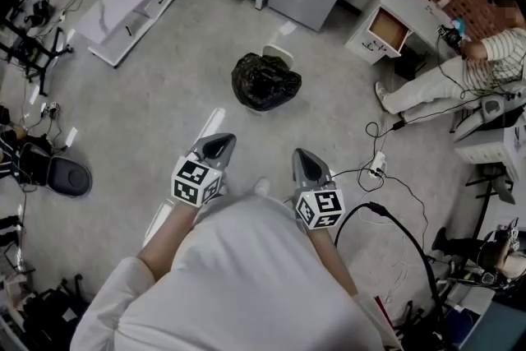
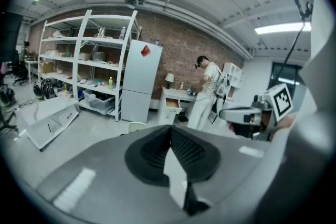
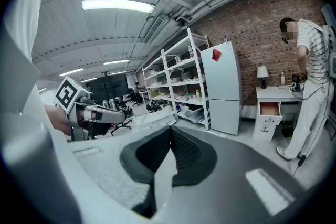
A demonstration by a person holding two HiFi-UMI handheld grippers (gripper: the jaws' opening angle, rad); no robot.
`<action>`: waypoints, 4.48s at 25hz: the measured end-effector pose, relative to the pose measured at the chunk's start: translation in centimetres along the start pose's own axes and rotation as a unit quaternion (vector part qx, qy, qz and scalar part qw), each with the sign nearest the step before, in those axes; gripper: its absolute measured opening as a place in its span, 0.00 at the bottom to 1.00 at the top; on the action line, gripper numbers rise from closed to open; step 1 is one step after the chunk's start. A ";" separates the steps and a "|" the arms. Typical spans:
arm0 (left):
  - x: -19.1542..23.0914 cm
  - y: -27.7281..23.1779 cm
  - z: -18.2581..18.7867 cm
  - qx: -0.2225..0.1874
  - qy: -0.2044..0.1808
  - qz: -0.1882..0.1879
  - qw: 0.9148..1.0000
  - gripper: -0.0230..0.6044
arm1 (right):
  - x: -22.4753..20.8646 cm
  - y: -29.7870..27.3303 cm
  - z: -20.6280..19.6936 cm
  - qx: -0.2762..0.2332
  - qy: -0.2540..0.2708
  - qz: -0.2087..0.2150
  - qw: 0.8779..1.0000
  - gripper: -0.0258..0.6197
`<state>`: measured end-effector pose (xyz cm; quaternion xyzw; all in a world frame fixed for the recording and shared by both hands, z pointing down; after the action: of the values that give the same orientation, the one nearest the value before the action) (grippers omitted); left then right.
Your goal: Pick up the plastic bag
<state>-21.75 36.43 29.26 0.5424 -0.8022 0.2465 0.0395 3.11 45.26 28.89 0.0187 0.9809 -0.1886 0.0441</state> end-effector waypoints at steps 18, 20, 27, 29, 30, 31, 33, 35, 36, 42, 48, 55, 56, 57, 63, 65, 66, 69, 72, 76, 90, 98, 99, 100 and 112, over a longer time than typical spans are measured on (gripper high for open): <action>-3.8 -4.1 -0.5 0.002 0.008 0.047 0.999 0.04 | -6.9 0.6 -1.2 0.009 -0.011 0.032 0.999 0.04; -4.1 -4.5 -0.5 -0.001 0.010 0.056 0.998 0.04 | -7.5 0.6 -1.5 0.011 -0.008 0.040 0.999 0.04; -3.9 -4.9 -1.0 -0.002 0.023 0.070 0.997 0.04 | -8.5 0.3 -2.1 0.020 -0.002 0.057 0.998 0.04; -3.3 -5.3 -0.8 -0.001 0.025 0.073 0.997 0.04 | -8.9 -0.3 -1.9 0.020 -0.002 0.056 0.998 0.04; -2.9 -5.5 -0.7 -0.001 0.025 0.074 0.997 0.04 | -9.1 -0.7 -1.8 0.020 -0.003 0.055 0.998 0.04; -2.4 -5.7 -0.5 -0.001 0.026 0.075 0.997 0.04 | -9.3 -1.0 -1.7 0.020 -0.004 0.052 0.998 0.04; -1.5 -6.1 -0.2 0.001 0.025 0.073 0.997 0.04 | -9.6 -1.7 -1.4 0.020 -0.007 0.046 0.999 0.04; -0.5 -6.7 0.2 0.005 0.019 0.069 0.997 0.04 | -10.0 -2.6 -1.1 0.022 -0.010 0.040 0.999 0.04; 0.1 -7.1 0.4 0.006 0.016 0.065 0.998 0.04 | -10.2 -3.2 -1.0 0.023 -0.011 0.036 0.999 0.04; 4.5 -9.5 2.3 0.015 0.007 0.042 0.999 0.04 | -10.7 -7.3 0.3 0.031 -0.022 0.015 0.999 0.04; 10.4 -11.1 4.6 0.029 0.005 0.024 0.999 0.04 | -9.8 -12.6 1.9 0.041 -0.033 0.007 0.999 0.04; 18.2 -11.6 7.2 0.067 -0.010 0.000 0.998 0.04 | -7.5 -19.2 4.3 0.057 -0.047 0.003 0.997 0.04; 19.3 -11.7 7.4 0.070 -0.009 -0.004 0.997 0.04 | -7.3 -20.2 4.5 0.060 -0.048 -0.002 0.997 0.04; 20.4 -11.8 7.5 0.073 -0.007 -0.008 0.997 0.04 | -7.1 -21.1 4.6 0.064 -0.048 -0.007 0.997 0.04; 26.6 -12.7 8.2 0.093 -0.014 -0.041 0.995 0.04 | -5.4 -26.1 5.2 0.084 -0.038 -0.030 0.995 0.04; 28.2 -12.7 8.2 0.097 -0.020 -0.053 0.994 0.04 | -4.7 -27.4 5.4 0.089 -0.036 -0.033 0.995 0.04; 28.9 -12.7 8.1 0.100 -0.023 -0.054 0.993 0.04 | -4.4 -27.9 5.5 0.091 -0.037 -0.034 0.995 0.04; 30.8 -12.8 8.0 0.107 -0.017 -0.051 0.993 0.04 | -3.9 -29.2 5.6 0.099 -0.043 -0.040 0.993 0.04; 32.4 -13.3 7.7 0.112 -0.006 -0.049 0.992 0.04 | -4.0 -30.7 5.2 0.115 -0.047 -0.040 0.991 0.04; 34.3 -15.3 6.6 0.127 0.006 -0.045 0.991 0.04 | -5.2 -33.3 4.3 0.136 -0.046 -0.033 0.989 0.04; 40.3 -27.0 -1.3 0.176 0.053 -0.001 0.983 0.04 | -13.2 -43.7 -5.3 0.209 -0.043 0.023 0.977 0.04; 45.6 -34.0 -11.2 0.198 0.109 0.024 0.974 0.04 | -18.0 -50.9 -15.5 0.257 -0.048 0.030 0.965 0.12; 46.5 -34.6 -12.6 0.202 0.117 0.028 0.972 0.05 | -18.4 -51.8 -16.8 0.260 -0.048 0.030 0.964 0.12; 47.4 -35.1 -13.9 0.207 0.124 0.032 0.970 0.06 | -18.8 -52.7 -18.1 0.265 -0.049 0.030 0.963 0.12; 56.8 -42.2 -28.1 0.248 0.192 0.066 0.947 0.16 | -26.5 -60.4 -34.7 0.324 -0.081 -0.002 0.943 0.19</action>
<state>-13.12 -11.82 87.55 0.4234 -0.7272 0.5388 0.0408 23.47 1.57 85.69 0.0144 0.8600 -0.4970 0.1144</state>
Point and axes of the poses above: the fingertips, and each gripper's own axes: y backward along the fingers, x to its left, z out of its top, the point moved 9 cm from there along y, backward along the fingers, and after that the axes turned 15 degrees about -z, right-handed, at the moved point
